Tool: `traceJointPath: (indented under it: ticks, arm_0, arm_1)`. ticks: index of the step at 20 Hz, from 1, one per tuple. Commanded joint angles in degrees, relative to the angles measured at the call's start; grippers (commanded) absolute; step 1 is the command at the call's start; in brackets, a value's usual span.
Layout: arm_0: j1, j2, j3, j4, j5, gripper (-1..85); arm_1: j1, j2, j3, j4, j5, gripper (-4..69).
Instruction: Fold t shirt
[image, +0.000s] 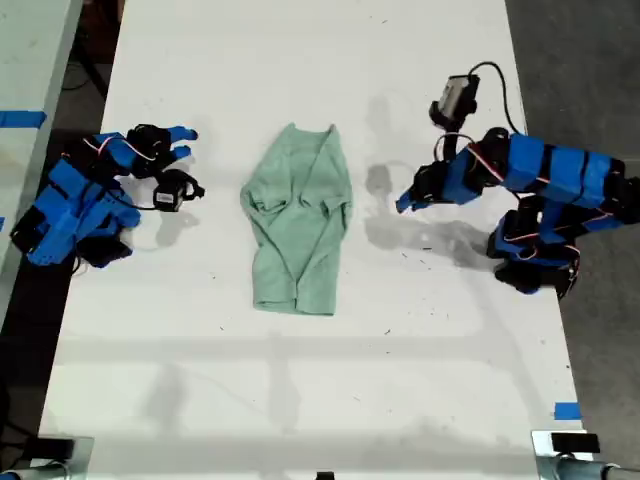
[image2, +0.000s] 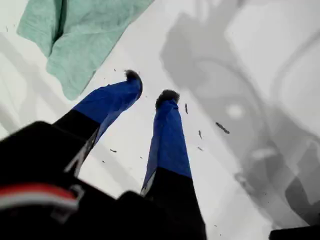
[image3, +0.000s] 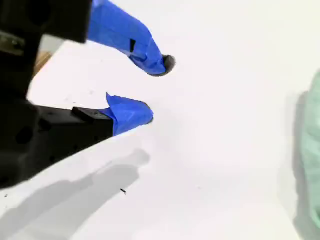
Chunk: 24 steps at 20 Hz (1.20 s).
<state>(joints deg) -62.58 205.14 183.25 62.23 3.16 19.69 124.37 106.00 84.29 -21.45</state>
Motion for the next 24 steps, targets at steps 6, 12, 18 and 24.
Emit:
traceJointPath:
  ticks: [6, 12, 18, 24]
  arm_0:
    - [-34.19, 0.35, 0.44, 0.26, -3.87, 19.1]
    - [-16.35, 0.35, -1.05, 0.35, -4.83, 20.3]
    - [38.58, 0.44, -0.35, -0.79, -13.27, -0.1]
    - [49.48, 0.18, -2.29, -8.17, -10.55, 1.1]
  arm_1:
    - [-3.78, -25.84, -23.73, -0.35, 0.0, 8.7]
    - [-4.57, -24.87, -23.82, 1.23, 0.35, 7.3]
    - [-6.06, -25.75, -23.47, 1.93, 0.09, 6.6]
    - [-11.87, -36.39, -39.99, 9.32, 1.93, 10.4]
